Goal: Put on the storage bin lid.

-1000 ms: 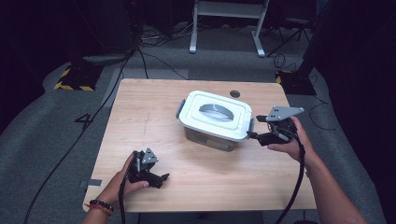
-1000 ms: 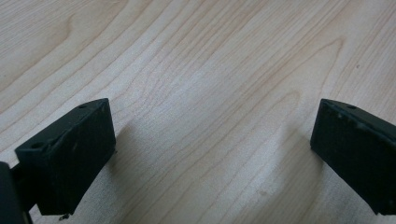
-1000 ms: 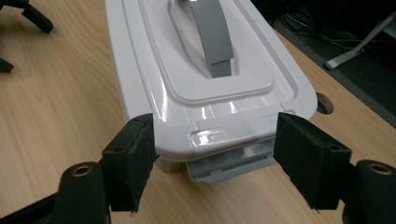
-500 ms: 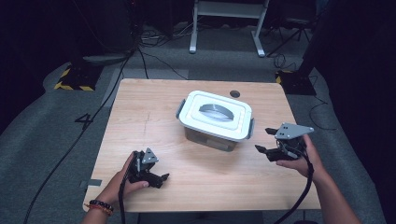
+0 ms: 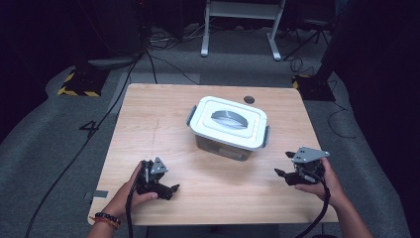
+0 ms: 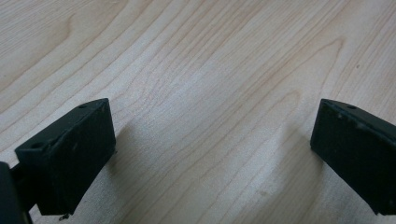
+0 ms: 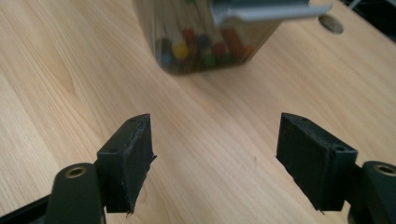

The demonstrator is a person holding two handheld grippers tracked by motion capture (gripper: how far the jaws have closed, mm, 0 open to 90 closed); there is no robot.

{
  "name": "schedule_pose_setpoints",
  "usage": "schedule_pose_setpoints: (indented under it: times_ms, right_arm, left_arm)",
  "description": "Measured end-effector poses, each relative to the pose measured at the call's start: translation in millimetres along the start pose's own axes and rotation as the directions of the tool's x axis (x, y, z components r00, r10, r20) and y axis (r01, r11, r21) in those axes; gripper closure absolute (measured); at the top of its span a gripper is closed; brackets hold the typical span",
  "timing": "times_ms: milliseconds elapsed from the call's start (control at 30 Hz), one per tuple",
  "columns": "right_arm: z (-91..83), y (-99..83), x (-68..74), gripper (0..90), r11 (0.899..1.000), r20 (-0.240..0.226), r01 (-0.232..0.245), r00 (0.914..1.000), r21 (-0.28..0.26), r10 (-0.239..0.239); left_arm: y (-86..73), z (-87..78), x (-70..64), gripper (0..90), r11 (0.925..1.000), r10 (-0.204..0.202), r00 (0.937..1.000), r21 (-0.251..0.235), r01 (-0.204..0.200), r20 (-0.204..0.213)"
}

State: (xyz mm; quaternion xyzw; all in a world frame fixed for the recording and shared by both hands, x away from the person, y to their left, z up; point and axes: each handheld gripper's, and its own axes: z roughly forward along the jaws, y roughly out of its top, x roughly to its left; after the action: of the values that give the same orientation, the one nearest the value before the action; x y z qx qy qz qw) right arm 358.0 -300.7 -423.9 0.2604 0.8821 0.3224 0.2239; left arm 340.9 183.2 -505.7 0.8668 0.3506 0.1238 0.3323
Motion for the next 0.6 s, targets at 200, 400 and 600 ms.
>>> schedule_pose_setpoints:
  times_ms: [200,400,600]
  right_arm:
    - [10.0,-24.1,-3.4,26.3,0.999,0.000,-0.025,0.9997,0.030,0.025]
    - [18.4,-48.5,-8.3,25.2,0.997,-0.017,-0.065,0.9977,0.037,0.066]
    - [20.5,-67.4,-14.5,24.3,0.991,-0.028,-0.136,0.9903,0.017,0.136]
  left_arm:
    - [0.0,0.0,0.0,0.2,1.0000,0.000,1.0000,0.000,0.000,0.000]
    - [0.0,0.0,0.0,0.2,1.0000,-0.001,1.0000,0.000,0.001,0.000]
    - [0.1,0.1,0.2,0.2,1.0000,-0.001,1.0000,0.001,0.001,0.003]
